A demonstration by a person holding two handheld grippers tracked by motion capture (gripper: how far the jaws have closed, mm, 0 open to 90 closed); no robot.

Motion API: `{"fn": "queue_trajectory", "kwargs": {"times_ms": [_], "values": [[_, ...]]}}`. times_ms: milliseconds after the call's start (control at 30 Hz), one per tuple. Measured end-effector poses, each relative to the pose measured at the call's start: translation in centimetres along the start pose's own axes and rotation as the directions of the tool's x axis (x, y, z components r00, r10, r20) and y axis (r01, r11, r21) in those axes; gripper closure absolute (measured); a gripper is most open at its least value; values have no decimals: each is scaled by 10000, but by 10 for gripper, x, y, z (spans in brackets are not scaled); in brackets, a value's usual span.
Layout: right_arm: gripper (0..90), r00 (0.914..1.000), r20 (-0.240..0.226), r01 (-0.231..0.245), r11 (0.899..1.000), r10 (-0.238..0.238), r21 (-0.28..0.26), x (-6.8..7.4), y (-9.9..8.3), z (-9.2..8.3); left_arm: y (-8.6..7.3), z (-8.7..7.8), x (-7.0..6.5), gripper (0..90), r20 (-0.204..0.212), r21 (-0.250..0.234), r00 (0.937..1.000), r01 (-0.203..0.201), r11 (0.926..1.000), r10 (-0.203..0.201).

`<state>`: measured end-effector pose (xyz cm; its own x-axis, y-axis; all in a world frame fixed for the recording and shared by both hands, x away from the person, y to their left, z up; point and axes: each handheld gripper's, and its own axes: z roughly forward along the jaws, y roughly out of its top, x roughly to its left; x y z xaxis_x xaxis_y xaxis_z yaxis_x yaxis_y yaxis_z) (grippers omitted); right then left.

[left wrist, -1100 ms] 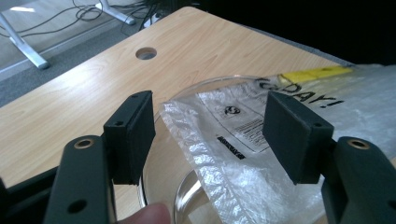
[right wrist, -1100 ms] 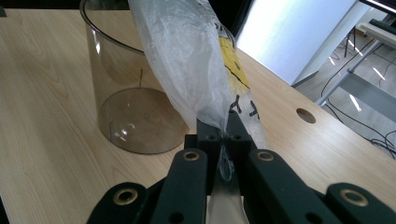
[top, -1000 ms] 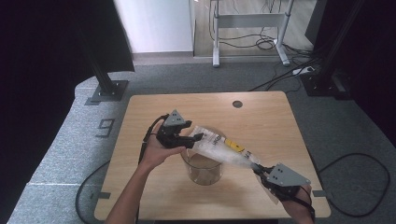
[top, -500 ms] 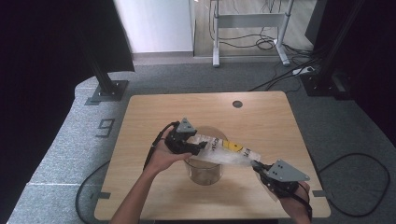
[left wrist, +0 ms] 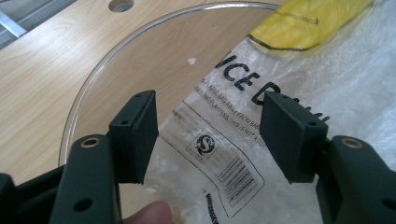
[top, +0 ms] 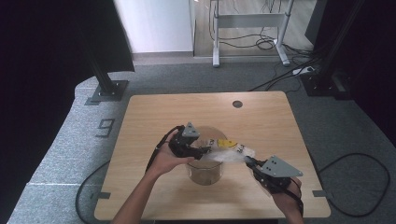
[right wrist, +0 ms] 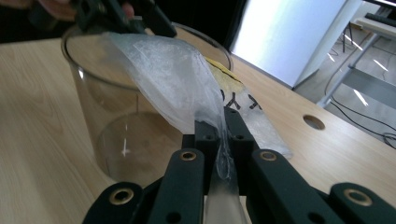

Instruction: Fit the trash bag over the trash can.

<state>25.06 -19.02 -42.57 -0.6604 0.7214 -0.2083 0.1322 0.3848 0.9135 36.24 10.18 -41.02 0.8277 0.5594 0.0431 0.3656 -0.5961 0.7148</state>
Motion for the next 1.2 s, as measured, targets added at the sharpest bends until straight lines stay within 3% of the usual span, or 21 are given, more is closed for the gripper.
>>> {"fn": "queue_trajectory", "kwargs": {"times_ms": [133,233,333,500,667,733,1033,1200], "values": [[853,9995,-168,-274,9992,269,-276,-1,6,10,-2,-1,1,367,-11,-49,10000,58,10000,-58],[849,9995,-274,-174,9998,171,-122,1,8,18,-5,-4,3,361,-101,-170,9999,79,9998,-81],[850,9997,-252,41,10000,-39,82,4,9,21,-6,-15,4,355,-199,-589,9996,176,9981,-188],[851,9992,-392,68,9999,-62,146,2,11,24,-7,-42,4,344,-221,-1375,9995,177,9903,-209],[851,9985,-521,149,9998,-144,94,1,22,28,-10,-55,2,328,-166,-1793,9995,218,9836,-252],[851,9982,-570,215,9997,-210,79,1,27,29,-15,-62,1,328,1,-2103,9997,230,9774,-235],[851,9954,-921,275,9994,-256,199,0,45,41,-23,-60,-18,282,125,-2492,9984,-509,9671,558],[850,9937,-1055,404,9991,-388,130,3,55,45,-16,-50,-25,381,-129,-2288,9969,-788,9703,779]]}}
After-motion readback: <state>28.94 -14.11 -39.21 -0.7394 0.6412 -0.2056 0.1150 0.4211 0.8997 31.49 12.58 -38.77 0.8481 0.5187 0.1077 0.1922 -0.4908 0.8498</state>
